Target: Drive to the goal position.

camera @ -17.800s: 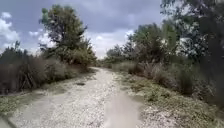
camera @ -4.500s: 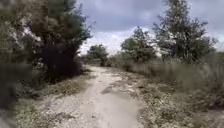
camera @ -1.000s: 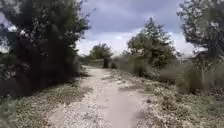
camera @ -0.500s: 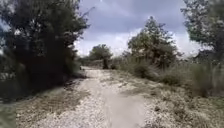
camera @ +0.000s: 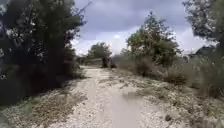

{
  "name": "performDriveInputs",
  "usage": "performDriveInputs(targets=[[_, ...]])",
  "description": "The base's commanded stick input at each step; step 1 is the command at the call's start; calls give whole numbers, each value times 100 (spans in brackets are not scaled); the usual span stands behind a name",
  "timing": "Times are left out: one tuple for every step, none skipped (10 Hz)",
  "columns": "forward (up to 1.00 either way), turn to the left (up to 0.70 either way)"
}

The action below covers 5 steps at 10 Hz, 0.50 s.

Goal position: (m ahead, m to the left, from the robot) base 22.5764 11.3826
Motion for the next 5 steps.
performDriveInputs(targets=[[50,1],[50,1],[50,1],[50,1],[50,1]])
